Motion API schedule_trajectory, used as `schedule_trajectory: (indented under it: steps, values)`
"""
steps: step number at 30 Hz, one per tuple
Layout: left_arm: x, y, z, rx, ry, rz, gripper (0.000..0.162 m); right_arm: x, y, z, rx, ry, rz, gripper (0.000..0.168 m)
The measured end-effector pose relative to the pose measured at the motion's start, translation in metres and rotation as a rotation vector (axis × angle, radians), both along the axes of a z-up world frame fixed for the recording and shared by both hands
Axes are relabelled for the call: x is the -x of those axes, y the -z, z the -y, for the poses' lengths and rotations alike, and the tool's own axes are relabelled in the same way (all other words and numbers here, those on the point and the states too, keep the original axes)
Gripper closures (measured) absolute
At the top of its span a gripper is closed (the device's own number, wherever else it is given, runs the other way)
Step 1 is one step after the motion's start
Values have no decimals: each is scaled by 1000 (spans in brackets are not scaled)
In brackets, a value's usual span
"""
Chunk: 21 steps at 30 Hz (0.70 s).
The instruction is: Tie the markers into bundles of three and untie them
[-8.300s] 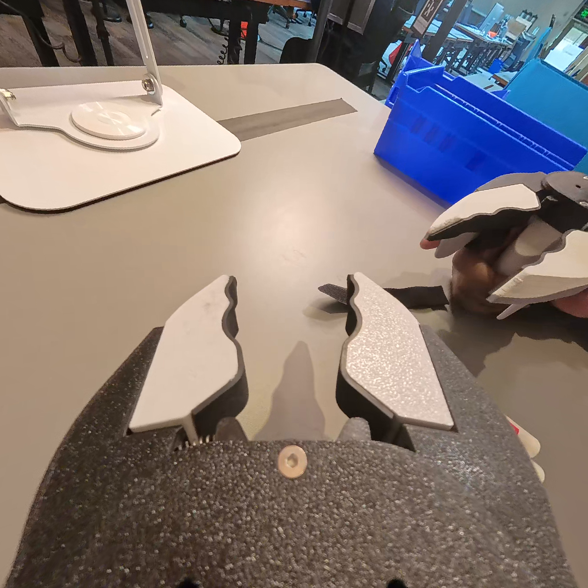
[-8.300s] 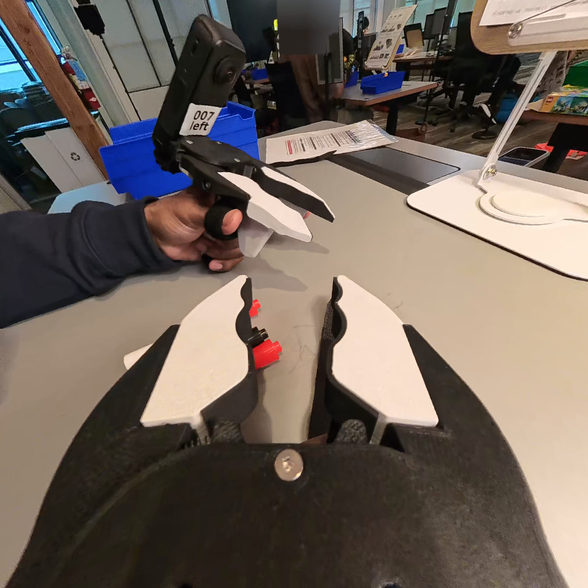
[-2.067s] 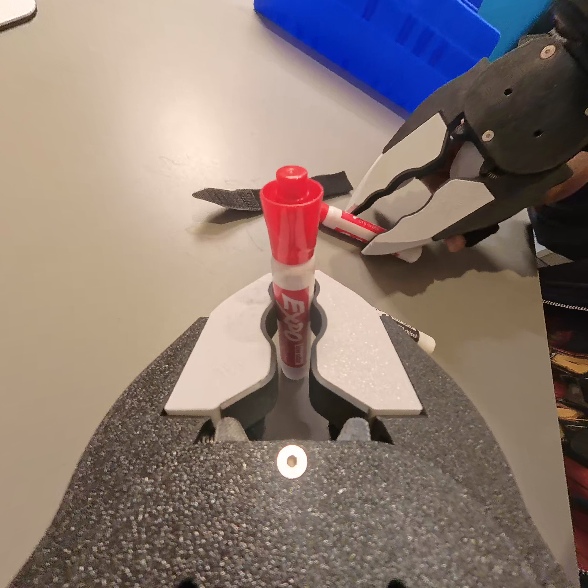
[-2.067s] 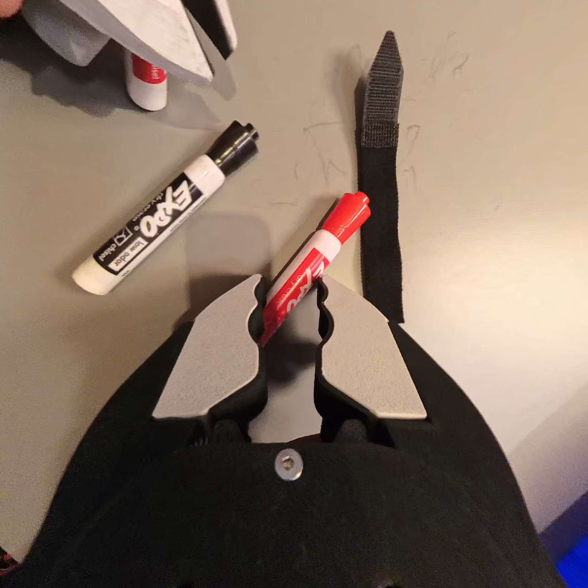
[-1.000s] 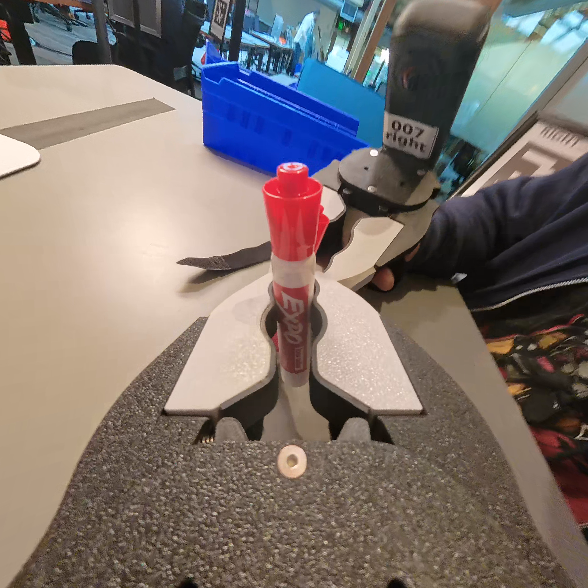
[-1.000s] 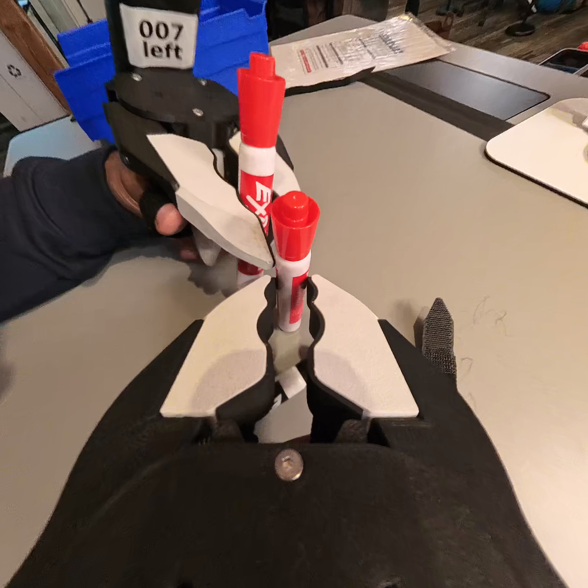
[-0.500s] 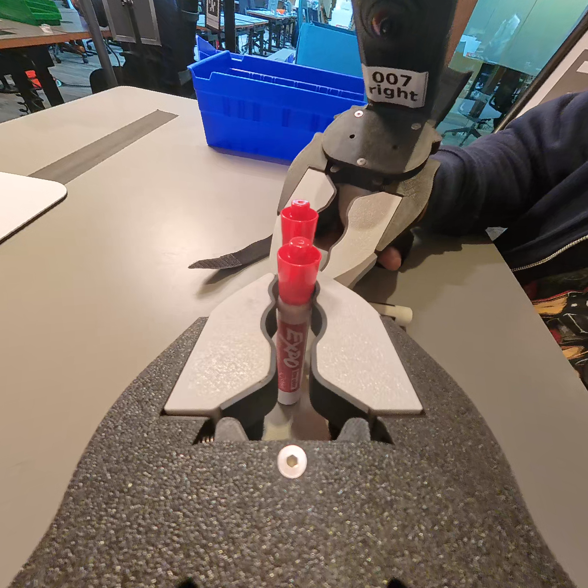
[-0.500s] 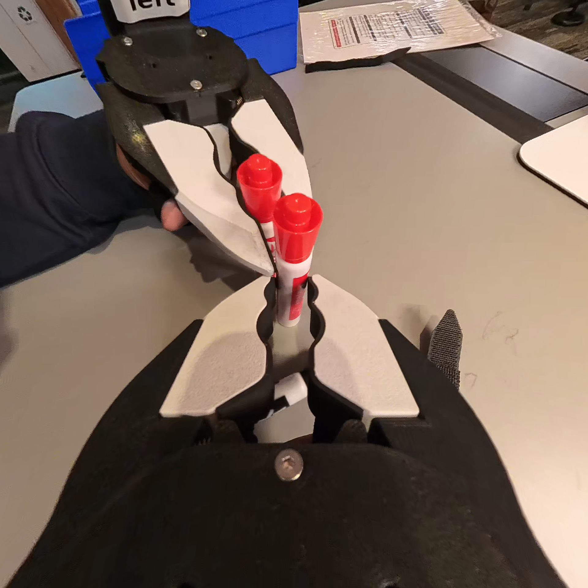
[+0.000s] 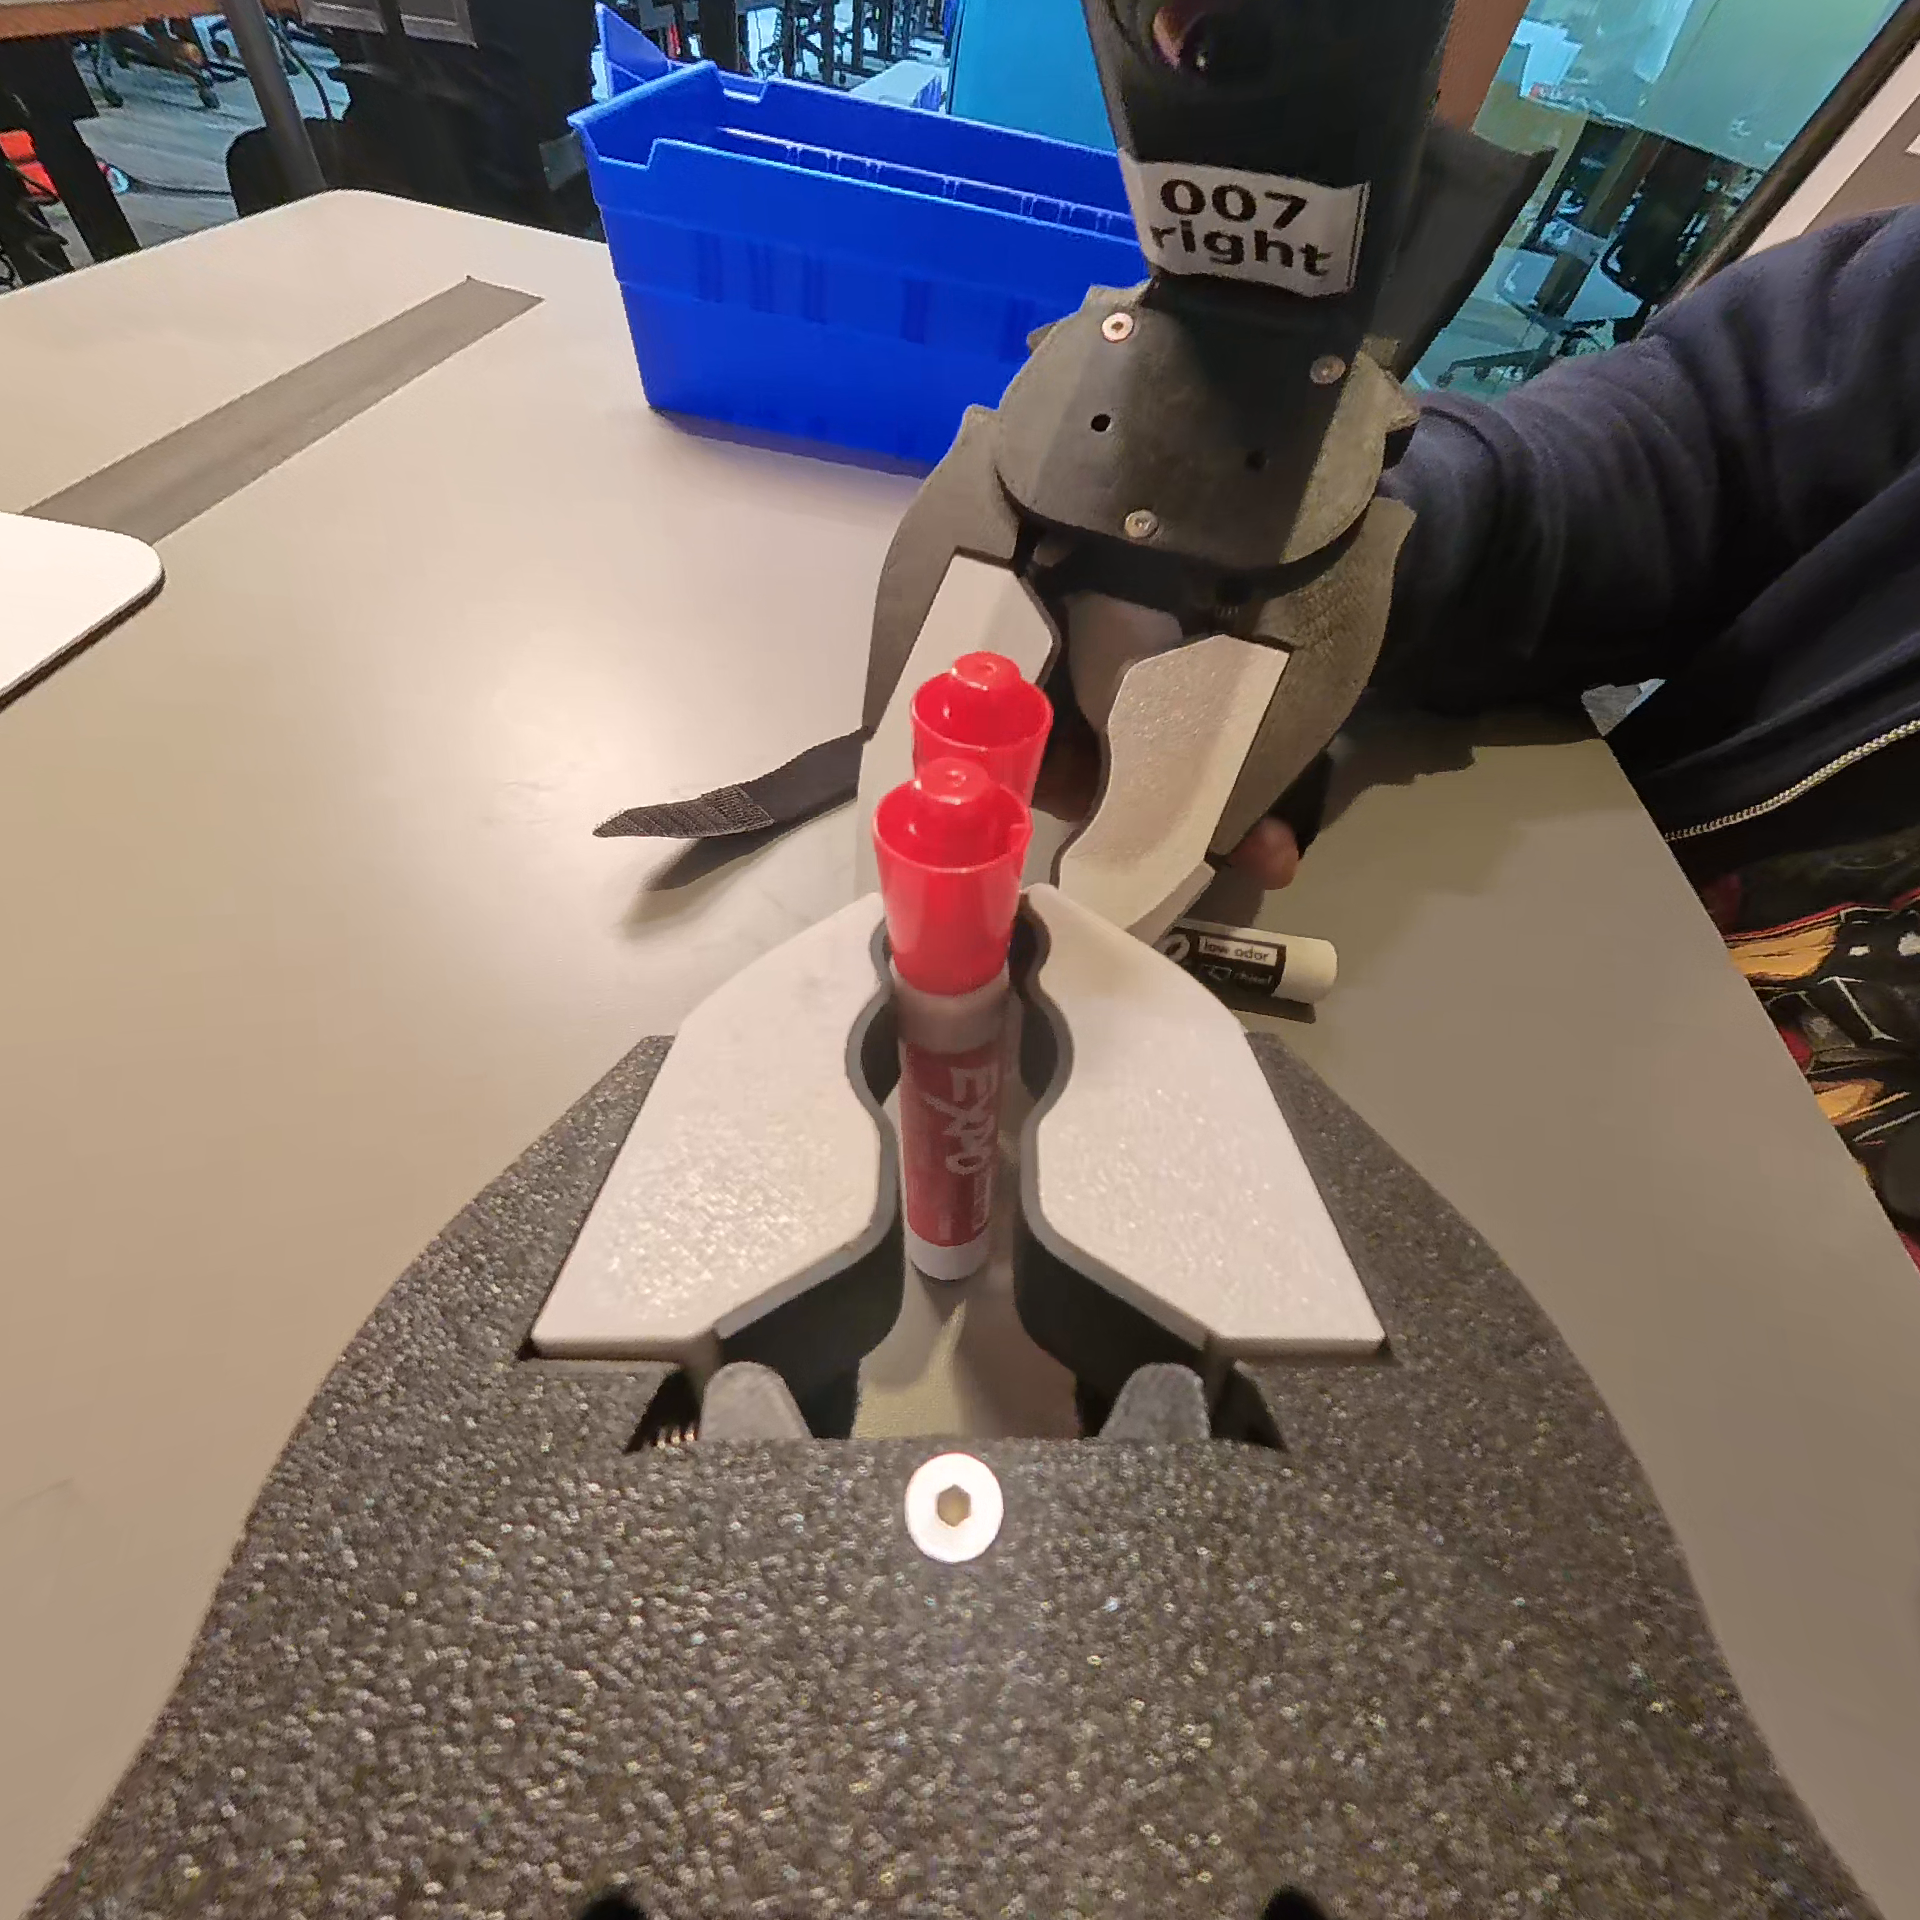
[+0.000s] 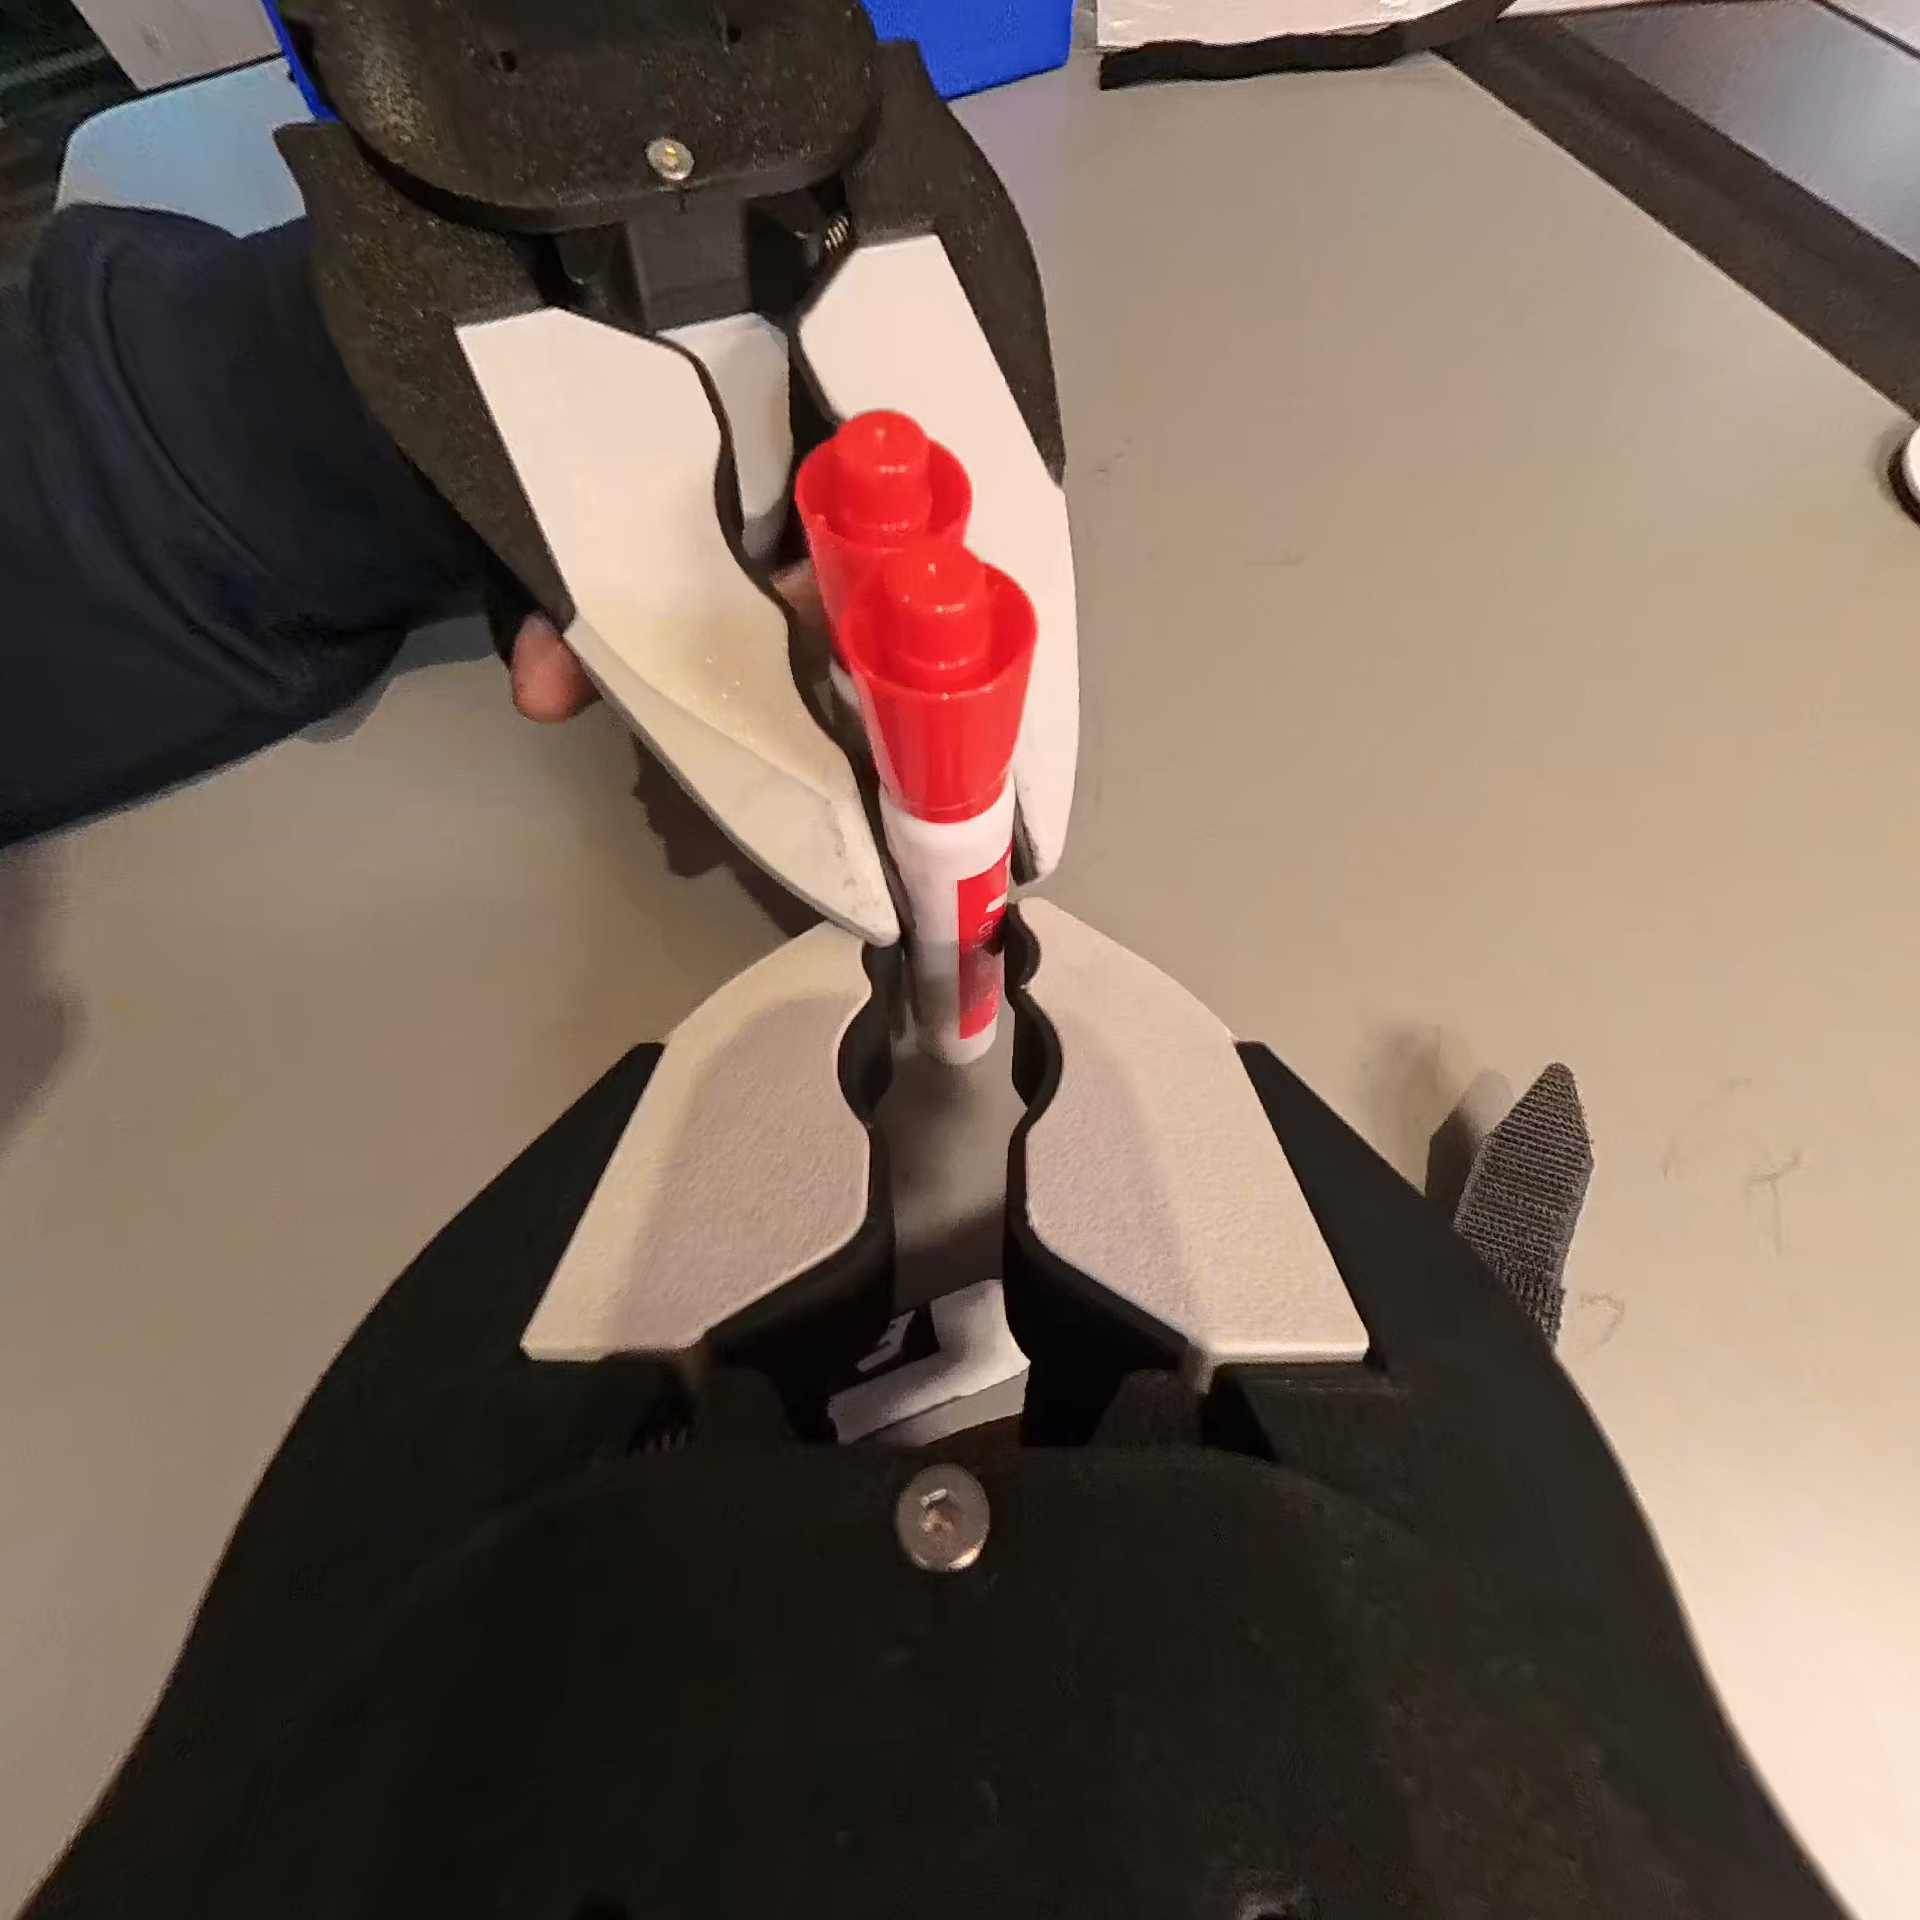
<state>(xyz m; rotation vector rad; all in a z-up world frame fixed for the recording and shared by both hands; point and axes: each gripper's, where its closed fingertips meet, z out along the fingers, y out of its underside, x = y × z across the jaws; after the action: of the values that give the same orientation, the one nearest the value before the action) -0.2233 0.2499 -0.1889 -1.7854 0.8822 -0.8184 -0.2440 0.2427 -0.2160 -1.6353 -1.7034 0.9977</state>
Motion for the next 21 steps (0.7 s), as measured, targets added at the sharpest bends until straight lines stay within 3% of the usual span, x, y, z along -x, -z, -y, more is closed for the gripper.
schedule_trajectory:
  steps: [5, 16, 21]
  values:
    - [0, 0, 2, 28, 24, 21, 144, 3, 5, 5, -19, -64, 19, 146]
    - [2, -4, 2, 43, 42, 69, 144, 16, 10, 6, -71, -106, 30, 113]
    - [2, -7, 4, 33, 55, 83, 144, 22, 16, 9, -49, -121, 58, 117]
